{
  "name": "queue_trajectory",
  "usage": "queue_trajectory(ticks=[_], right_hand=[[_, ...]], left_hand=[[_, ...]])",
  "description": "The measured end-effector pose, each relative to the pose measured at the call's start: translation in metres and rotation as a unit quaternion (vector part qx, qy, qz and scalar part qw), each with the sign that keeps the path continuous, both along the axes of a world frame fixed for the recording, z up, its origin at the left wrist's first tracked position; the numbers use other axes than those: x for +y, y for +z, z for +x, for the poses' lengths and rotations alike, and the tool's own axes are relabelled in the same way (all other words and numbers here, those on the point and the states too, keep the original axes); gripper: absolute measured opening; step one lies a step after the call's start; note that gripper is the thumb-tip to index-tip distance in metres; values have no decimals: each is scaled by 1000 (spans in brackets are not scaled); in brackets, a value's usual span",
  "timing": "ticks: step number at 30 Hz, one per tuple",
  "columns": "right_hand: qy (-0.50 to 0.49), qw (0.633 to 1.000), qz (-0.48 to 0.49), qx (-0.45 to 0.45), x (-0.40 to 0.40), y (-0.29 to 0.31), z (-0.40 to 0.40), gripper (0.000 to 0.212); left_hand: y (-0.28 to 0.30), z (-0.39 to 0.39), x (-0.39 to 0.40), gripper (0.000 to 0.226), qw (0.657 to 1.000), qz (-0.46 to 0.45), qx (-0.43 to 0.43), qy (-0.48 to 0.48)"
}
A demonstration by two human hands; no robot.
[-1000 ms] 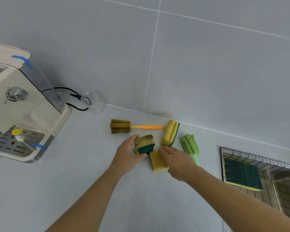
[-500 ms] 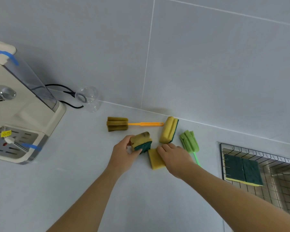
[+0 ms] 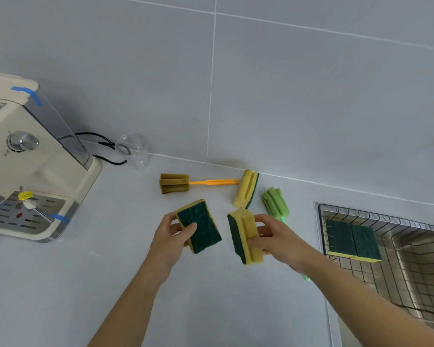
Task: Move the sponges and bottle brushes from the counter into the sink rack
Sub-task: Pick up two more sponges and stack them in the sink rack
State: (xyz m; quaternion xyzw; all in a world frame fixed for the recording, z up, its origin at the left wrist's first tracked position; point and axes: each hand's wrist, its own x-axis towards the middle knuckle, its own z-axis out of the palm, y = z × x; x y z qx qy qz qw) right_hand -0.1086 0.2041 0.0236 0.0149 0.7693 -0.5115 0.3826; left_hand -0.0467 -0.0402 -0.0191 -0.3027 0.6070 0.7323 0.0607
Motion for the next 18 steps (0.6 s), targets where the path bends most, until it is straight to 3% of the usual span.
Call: queue_trajectory(ticks=[6,9,12,15,18], right_hand=[[-154,946,-245,-149,22,-1,36,41],[-199,901,-333,-195,34,-8,50,55],[-222,863,-398,-218,44,-11,60,84],[-216,861,-411,-206,53,-11,67,93],[-221,884,-375,-172,66,-11,74,83]], left_hand=[[17,23,11,23,998,54,13,-13],[23,30,18,20,998,60,12,-18],[28,33,27,18,998,59,14,-27],[30,36,39,19,997,61,11,-35],[30,35,55,22,998,57,-1,-34]])
